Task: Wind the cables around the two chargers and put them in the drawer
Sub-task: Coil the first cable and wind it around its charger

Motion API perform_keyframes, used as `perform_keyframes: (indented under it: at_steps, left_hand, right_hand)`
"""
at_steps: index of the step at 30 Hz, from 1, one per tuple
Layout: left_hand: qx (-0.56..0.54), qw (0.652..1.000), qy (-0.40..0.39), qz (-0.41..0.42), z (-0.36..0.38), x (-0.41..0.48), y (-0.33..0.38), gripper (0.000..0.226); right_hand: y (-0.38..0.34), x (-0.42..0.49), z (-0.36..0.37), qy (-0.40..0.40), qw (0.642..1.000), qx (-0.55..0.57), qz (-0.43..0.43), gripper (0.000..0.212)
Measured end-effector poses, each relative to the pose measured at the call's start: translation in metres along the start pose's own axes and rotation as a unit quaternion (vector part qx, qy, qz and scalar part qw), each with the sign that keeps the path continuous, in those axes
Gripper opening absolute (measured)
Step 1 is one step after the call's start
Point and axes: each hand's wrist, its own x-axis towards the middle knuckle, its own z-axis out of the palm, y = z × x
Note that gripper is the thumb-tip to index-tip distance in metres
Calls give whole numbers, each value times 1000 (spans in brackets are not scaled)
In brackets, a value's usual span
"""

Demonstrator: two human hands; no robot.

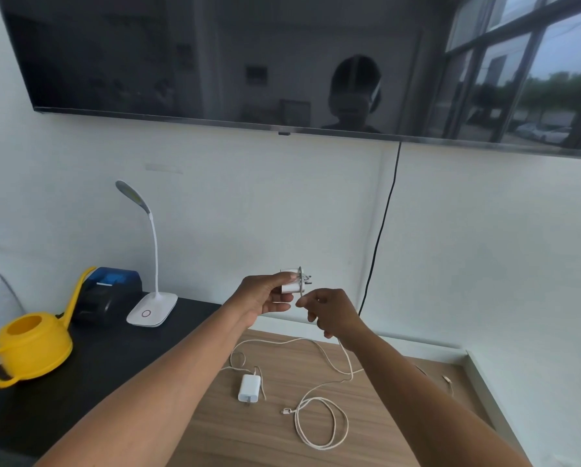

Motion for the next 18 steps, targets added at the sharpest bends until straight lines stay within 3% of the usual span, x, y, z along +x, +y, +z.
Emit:
perform_keyframes:
  at_steps: [7,13,18]
  left_hand:
    - [7,996,-90,-7,-1,-10,7,26]
    - [73,989,-128,4,1,-12,15,37]
    - [133,984,-119,8,-1,-9,15,32]
  right_hand:
    - [1,4,-14,-17,999,-41,-11,10]
    - [-17,16,-30,26,992,-123,-26,32]
    - [-34,23,-39,23,989,-147,-10,16]
